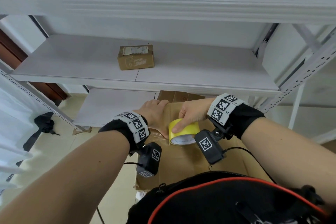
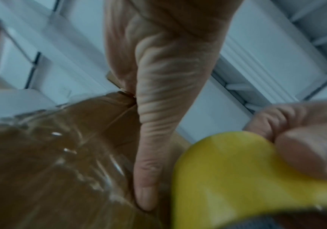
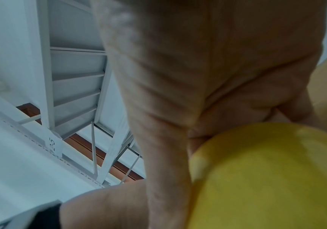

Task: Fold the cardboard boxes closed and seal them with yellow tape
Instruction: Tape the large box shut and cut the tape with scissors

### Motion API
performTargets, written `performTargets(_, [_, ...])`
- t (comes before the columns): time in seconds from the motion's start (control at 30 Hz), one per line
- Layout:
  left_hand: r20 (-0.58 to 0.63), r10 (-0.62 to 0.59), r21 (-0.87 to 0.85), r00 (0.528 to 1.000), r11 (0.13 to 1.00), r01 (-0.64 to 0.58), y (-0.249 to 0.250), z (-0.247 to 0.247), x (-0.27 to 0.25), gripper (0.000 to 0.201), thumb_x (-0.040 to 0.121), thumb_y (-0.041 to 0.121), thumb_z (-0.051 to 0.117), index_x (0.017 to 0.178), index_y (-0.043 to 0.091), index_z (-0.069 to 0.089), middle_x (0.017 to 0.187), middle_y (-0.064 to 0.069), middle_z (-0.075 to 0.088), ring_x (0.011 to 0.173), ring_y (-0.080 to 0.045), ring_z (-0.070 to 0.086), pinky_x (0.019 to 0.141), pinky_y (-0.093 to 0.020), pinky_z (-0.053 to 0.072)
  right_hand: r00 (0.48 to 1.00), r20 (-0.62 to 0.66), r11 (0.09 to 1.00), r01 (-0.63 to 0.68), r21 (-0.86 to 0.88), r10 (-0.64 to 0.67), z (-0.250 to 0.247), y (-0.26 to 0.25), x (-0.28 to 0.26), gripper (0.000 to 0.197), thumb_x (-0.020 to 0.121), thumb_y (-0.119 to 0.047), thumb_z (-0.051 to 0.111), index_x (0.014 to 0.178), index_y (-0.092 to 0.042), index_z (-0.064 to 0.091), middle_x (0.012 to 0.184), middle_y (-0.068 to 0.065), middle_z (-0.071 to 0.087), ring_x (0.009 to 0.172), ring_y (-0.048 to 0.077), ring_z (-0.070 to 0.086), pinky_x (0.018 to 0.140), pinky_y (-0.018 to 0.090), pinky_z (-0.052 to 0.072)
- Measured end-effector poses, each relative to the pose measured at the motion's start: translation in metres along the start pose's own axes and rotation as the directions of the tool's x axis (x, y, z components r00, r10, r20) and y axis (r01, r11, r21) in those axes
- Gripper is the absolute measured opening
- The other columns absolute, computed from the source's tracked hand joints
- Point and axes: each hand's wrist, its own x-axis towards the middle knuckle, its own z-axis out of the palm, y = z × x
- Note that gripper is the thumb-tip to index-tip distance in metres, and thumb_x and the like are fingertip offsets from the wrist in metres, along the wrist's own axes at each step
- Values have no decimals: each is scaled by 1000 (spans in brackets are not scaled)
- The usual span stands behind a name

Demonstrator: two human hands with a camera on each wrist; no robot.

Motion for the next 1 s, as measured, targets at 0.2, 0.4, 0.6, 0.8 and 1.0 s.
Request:
performTargets(0.2, [11, -2, -5, 1000, 1000, 2, -7, 4, 4, 134, 56, 63, 83, 155, 30, -1, 156, -5, 20, 146, -27, 14, 120, -40, 12, 998, -50, 999, 27, 43, -25, 4, 1, 4, 50, 78, -49, 71, 92, -1, 72, 79, 2, 64, 78, 13, 57, 80, 29, 47])
performTargets(0.4, [57, 5, -6, 998, 1000, -4, -8, 1, 1, 132, 61, 58, 83, 154, 33, -7, 159, -7, 12, 147, -29, 6, 121, -43, 5, 999, 8, 985, 39, 170, -41, 4, 18, -5, 47, 81, -48, 69, 96, -3, 72, 91, 7, 70, 80, 11, 58, 84, 25, 46])
performTargets(0.6, [46, -3, 27, 999, 1000, 2, -12, 5, 12, 136, 58, 63, 82, 154, 32, -9, 160, -9, 10, 148, -30, 3, 121, -46, 5, 998, 2, 958, 63, 281, -66, 6, 24, -4, 29, 86, -40, 66, 84, -11, 69, 78, 4, 65, 73, 16, 60, 73, 25, 53])
performTargets(0.8, [45, -37, 48, 998, 998, 35, -12, 9, 17, 136, 60, 62, 81, 154, 29, -11, 161, -11, 6, 149, -31, -3, 121, -45, 2, 993, 28, 940, 98, 325, -113, 6, 32, -3, 29, 91, -38, 59, 82, -11, 65, 77, 6, 58, 72, 17, 54, 71, 29, 47])
performTargets(1.0, [61, -48, 48, 997, 998, 45, -8, 5, 12, 133, 62, 59, 82, 154, 30, -11, 162, -10, 5, 150, -30, -6, 121, -43, -1, 996, 22, 939, 78, 334, -91, 7, 26, -4, 38, 78, -53, 67, 72, -16, 63, 70, 6, 49, 63, 20, 43, 63, 31, 36])
